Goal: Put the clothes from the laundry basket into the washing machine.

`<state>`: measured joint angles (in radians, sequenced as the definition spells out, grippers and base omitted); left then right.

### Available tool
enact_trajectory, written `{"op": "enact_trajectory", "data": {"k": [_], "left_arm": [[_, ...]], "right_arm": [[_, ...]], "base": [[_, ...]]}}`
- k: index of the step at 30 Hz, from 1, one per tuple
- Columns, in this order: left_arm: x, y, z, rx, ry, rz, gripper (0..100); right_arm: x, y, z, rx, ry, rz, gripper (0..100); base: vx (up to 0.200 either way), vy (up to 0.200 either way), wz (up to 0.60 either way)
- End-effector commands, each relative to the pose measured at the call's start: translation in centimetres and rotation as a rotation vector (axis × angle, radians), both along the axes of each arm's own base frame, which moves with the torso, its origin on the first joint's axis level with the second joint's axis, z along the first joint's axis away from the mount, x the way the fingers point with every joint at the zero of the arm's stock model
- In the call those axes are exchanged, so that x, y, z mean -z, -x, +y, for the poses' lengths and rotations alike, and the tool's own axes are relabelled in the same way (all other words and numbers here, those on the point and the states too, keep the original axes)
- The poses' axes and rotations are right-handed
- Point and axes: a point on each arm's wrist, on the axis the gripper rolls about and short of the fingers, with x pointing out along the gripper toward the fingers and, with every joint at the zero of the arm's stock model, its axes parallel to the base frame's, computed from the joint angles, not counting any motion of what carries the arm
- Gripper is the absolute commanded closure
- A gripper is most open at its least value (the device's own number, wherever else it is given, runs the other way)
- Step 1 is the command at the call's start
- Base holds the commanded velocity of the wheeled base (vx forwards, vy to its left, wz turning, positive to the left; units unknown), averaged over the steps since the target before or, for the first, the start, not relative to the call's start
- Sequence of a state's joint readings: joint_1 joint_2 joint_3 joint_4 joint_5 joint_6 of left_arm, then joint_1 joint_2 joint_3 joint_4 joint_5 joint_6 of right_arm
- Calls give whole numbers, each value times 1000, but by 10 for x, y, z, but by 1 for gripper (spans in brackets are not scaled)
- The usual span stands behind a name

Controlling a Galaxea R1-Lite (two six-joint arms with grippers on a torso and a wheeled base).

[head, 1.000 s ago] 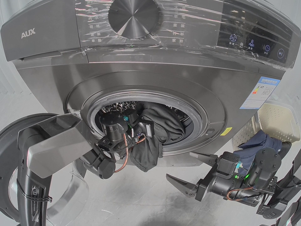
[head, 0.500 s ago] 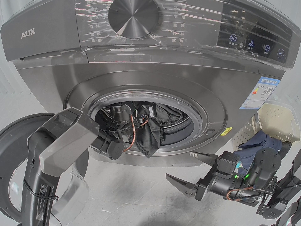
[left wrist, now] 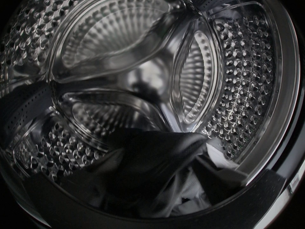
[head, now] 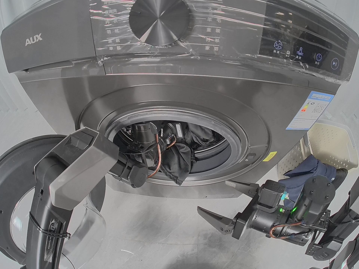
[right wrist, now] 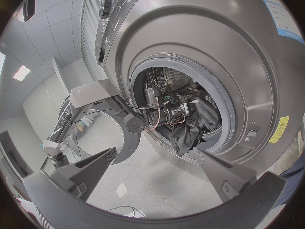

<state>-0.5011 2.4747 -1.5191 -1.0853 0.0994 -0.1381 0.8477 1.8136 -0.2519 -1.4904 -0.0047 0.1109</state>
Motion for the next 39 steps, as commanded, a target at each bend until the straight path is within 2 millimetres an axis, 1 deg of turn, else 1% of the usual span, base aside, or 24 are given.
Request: {"op": "enact_trajectory", "data": {"k": [1,4,6,8,12,17,18,23,28,33,34,35,39], "left_arm": [[-1,9,-1,12,-1,52,0],[5,15,1,15,-25,120,0],[8,16,2,15,-34,136,0],[19,19,3,13,-70,198,0],[34,24,5,18,-109,265,0],[41,26,4,23,-135,307,0],[43,27,3,28,-139,315,100],[43,28,0,38,-144,321,100],[40,23,-4,45,-125,293,100],[19,3,-11,15,-25,198,100],[19,3,-11,15,-25,198,100],[12,-4,-12,-17,21,163,100],[12,-18,-13,-73,65,109,100]], "right_arm": [[0,0,0,-1,1,0,0],[-1,0,1,-2,-3,-3,0],[-1,0,1,-2,-4,-4,0],[-1,0,1,-2,-3,-3,0],[0,0,1,-4,-1,-2,0],[0,1,3,-10,-1,-2,0],[0,1,4,-13,0,-1,0],[1,1,5,-16,0,-1,0],[0,2,5,-19,-2,-1,0],[1,2,5,-19,-1,0,0],[1,2,5,-19,-1,0,0],[1,2,5,-19,0,-1,0],[0,2,6,-21,-1,-2,0]], "base": [[0,0,0],[0,0,0],[0,0,0],[0,0,0],[0,0,0],[0,0,0],[0,0,0],[0,0,0],[0,0,0],[0,0,0],[0,0,0],[0,0,0],[0,0,0]]}}
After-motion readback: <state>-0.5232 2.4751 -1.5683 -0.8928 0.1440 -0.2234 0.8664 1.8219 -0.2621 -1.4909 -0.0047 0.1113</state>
